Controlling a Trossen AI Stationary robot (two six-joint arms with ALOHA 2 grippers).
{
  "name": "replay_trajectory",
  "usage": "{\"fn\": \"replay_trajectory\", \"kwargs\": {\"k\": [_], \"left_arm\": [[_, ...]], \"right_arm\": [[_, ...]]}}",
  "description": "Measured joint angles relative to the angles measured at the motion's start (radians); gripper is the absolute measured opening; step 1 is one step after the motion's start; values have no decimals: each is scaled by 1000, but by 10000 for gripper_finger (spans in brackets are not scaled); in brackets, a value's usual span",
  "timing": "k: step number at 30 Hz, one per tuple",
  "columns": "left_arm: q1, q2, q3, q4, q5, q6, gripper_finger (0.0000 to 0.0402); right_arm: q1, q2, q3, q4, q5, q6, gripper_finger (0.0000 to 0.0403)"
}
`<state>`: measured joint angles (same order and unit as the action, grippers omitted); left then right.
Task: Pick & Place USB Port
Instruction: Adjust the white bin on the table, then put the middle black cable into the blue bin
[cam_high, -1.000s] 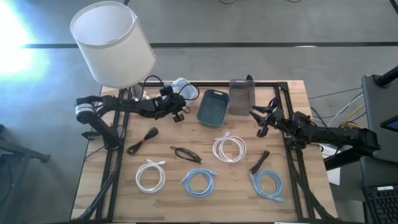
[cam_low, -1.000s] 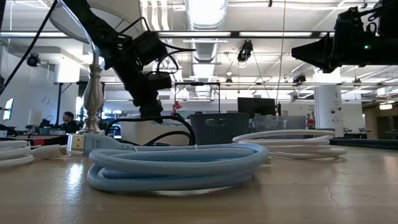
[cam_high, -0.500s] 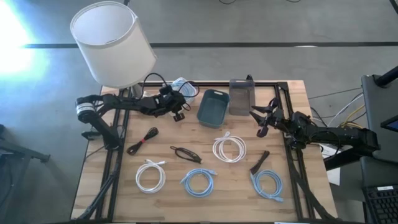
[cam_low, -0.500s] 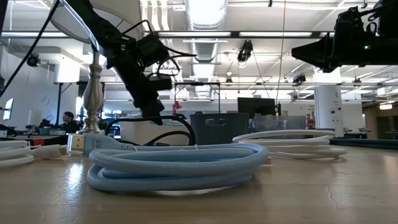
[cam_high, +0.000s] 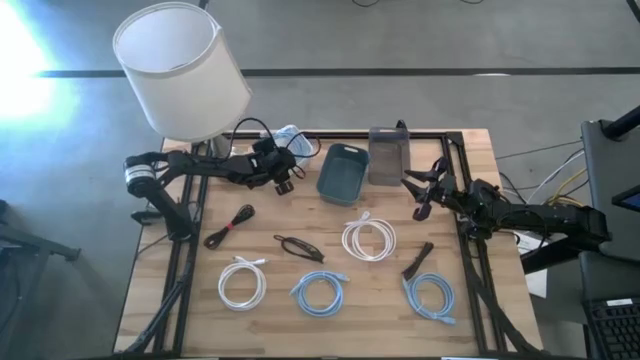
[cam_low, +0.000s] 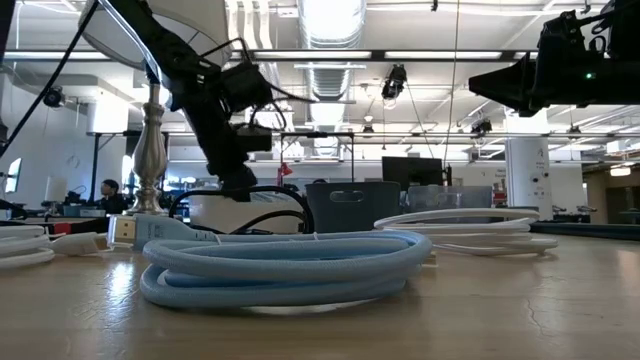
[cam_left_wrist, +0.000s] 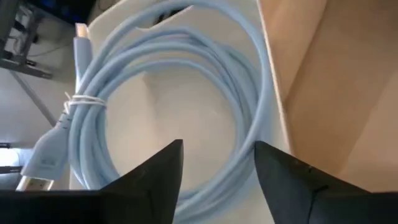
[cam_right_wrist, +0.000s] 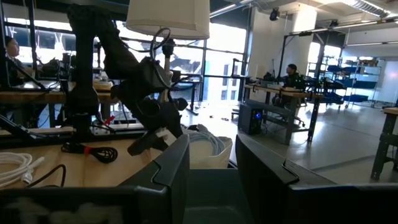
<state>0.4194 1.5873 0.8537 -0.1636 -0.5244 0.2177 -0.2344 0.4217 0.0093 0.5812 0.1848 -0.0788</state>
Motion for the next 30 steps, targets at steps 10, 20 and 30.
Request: {"fn": "replay_trajectory", "kwargs": {"k": [10, 20, 30], "left_arm": [[-36, -4, 99, 6, 11, 16, 214], [-139, -4, 139, 3, 318, 44, 209], [-339, -5, 131, -43, 350, 38, 202]], "right_arm": [[0, 0, 0, 0, 0, 0, 127], [0, 0, 0, 0, 0, -2, 127], [0, 0, 0, 0, -1, 59, 127]]}}
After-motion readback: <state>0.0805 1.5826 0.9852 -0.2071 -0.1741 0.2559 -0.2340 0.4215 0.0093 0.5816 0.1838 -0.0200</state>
